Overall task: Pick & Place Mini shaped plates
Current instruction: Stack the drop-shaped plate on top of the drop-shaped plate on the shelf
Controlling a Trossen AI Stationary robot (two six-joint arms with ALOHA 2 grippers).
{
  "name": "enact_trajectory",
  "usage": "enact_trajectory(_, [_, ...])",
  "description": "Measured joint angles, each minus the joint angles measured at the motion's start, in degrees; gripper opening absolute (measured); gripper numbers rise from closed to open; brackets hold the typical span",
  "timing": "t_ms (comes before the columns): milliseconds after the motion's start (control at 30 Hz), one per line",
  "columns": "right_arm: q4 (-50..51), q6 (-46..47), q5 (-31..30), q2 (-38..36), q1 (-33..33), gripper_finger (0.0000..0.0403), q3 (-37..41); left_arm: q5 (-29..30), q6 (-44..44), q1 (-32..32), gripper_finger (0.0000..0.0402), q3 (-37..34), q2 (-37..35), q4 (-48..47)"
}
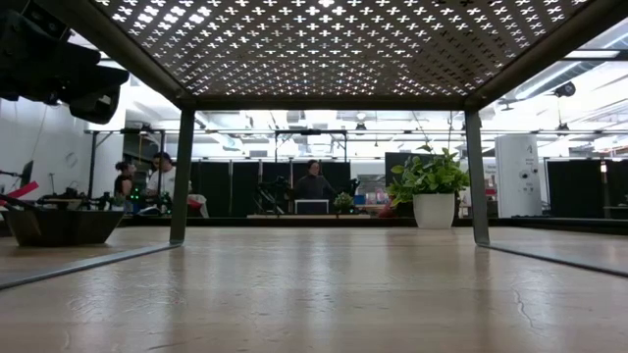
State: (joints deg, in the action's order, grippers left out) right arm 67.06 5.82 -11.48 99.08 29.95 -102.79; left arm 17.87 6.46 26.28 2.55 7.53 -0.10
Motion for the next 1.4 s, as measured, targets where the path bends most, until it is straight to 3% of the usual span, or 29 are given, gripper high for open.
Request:
enact_trajectory(233, [7.65,-2.47,1.28,8.03,-0.23,0.0008,-10.05,0.0,0.0,0.02,0.0163,0.0,0.0,-0.02])
enact_trajectory(633, [12.75,-7.32,1.44,16.38,-0.21,0.0008,-17.45,0.0,0.0,0.01,0.0163,0.0,0.0,-0.02])
enact_trajectory(1133, [12.89,-7.3,0.91,16.16,-0.21,0.0011,-16.98,0.0,0.0,0.02,0.0163,0.0,0.0,-0.02])
enact_trajectory(1400, [12.71,-6.44,0.75,16.16,-0.21,0.0051,-16.96,0.0,0.0,0.0,0.0163,0.0,0.0,-0.02])
